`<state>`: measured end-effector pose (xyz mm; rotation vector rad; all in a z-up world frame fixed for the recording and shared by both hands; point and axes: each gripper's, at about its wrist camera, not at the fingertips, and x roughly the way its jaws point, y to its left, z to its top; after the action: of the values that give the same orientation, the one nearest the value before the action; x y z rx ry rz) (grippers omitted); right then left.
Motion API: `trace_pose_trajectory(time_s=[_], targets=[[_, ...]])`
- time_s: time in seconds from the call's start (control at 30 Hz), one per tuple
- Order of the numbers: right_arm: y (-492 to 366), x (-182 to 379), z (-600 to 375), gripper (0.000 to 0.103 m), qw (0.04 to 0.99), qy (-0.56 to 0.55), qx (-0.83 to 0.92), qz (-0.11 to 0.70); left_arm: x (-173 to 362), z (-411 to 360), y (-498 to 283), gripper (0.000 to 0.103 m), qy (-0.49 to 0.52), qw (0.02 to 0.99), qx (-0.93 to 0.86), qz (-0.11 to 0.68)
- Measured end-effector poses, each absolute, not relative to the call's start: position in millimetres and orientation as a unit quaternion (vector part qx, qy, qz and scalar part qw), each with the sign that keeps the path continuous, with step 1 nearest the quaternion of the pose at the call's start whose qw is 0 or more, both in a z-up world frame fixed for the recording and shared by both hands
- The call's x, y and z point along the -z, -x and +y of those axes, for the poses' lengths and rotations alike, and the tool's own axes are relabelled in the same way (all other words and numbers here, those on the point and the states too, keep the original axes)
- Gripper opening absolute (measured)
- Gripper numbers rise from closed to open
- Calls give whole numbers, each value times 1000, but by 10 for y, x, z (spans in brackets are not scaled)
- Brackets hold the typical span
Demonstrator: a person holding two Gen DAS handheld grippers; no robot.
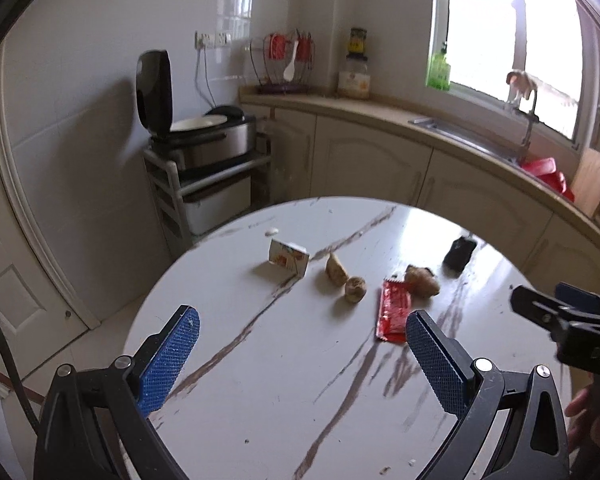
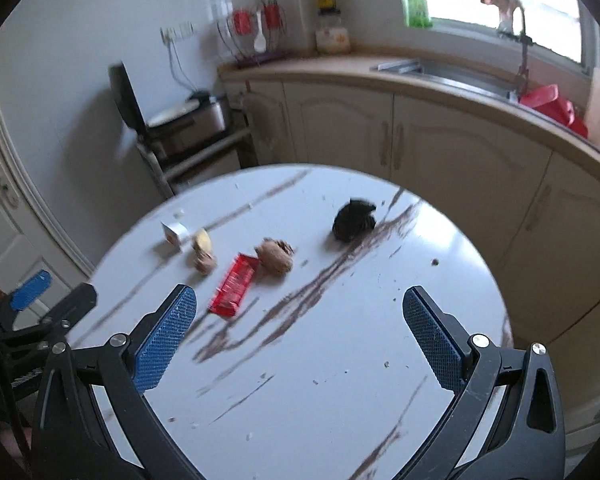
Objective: Collect trash
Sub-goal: 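Return both grippers to the table toward the ginger and red wrapper, then grasp the ginger root with the right gripper while the left grasps the red wrapper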
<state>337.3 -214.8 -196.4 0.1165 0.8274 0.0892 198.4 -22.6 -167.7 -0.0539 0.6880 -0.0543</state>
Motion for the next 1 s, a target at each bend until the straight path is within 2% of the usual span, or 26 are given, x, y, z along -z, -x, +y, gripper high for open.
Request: trace_pose_trajectory(time_s=[0.4, 0.53, 0.6, 0.67, 0.7, 0.8, 0.87, 1.0], targets=[[-4145, 2579, -2115, 103, 884, -33, -52, 464, 2003, -317, -2825, 102, 26, 921, 62, 384], [-4379, 2731, -2051, 96, 875, -25, -72, 478, 2070, -318, -3029, 102, 27, 917, 66, 393], [-4479, 2803, -2005, 87, 871, -19, -78, 485, 2094, -332, -3119, 102, 29, 913, 66, 402], [-4550, 2878, -1956, 75, 864, -14, -86, 495, 2118, -342, -3199, 102, 28, 912, 69, 404], [-4564, 2905, -1941, 75, 864, -15, -93, 495, 2131, -364, -3230, 102, 27, 911, 71, 405], [-4548, 2898, -1934, 57, 869, -14, -99, 485, 2178, -413, -3360, 102, 21, 908, 78, 412], [-4528, 2880, -1943, 31, 869, -23, -114, 482, 2220, -475, -3409, 102, 21, 905, 84, 416], [-4446, 2866, -2006, 30, 868, -36, -124, 480, 2247, -603, -3464, 102, 23, 901, 99, 421]])
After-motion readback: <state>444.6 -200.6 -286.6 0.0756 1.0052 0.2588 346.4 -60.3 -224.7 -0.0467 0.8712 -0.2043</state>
